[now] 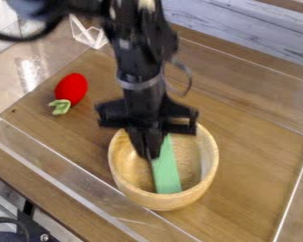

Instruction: Remove the green block from the brown bowl and put it on the table

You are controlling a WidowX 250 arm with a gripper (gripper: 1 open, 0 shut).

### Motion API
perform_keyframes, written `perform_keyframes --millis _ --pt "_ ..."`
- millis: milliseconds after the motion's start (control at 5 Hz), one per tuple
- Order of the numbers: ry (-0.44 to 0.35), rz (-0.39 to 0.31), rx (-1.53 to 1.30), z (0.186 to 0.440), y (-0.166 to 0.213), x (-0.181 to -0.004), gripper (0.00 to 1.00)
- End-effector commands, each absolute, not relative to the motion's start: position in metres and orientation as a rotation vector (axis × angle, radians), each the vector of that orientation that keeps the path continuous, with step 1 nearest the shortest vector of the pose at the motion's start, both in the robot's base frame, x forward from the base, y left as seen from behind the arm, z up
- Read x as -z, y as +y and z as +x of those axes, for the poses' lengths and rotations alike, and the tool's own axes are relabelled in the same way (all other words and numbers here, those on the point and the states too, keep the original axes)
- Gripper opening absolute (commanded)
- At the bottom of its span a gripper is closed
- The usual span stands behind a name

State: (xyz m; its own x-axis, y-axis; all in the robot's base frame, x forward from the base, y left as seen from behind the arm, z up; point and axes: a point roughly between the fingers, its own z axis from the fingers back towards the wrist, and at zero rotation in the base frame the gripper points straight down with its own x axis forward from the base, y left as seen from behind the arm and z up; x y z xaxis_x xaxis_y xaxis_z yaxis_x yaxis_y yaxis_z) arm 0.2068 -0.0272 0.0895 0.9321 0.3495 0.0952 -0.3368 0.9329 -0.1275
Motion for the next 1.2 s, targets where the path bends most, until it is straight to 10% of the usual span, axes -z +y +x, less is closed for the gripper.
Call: perform_keyframes --millis 0,200,400,1000 --pt "-0.187 -0.113 -0.314 0.220 -0.024 -0.128 0.00" --pt "-0.206 -0.118 -0.298 0.222 -0.015 -0.156 0.00" --pt "-0.198 -0.125 -0.345 0.215 -0.022 -0.144 1.00" --pt "-0.179 -0.127 -0.411 0.207 -0.050 -0.078 1.00"
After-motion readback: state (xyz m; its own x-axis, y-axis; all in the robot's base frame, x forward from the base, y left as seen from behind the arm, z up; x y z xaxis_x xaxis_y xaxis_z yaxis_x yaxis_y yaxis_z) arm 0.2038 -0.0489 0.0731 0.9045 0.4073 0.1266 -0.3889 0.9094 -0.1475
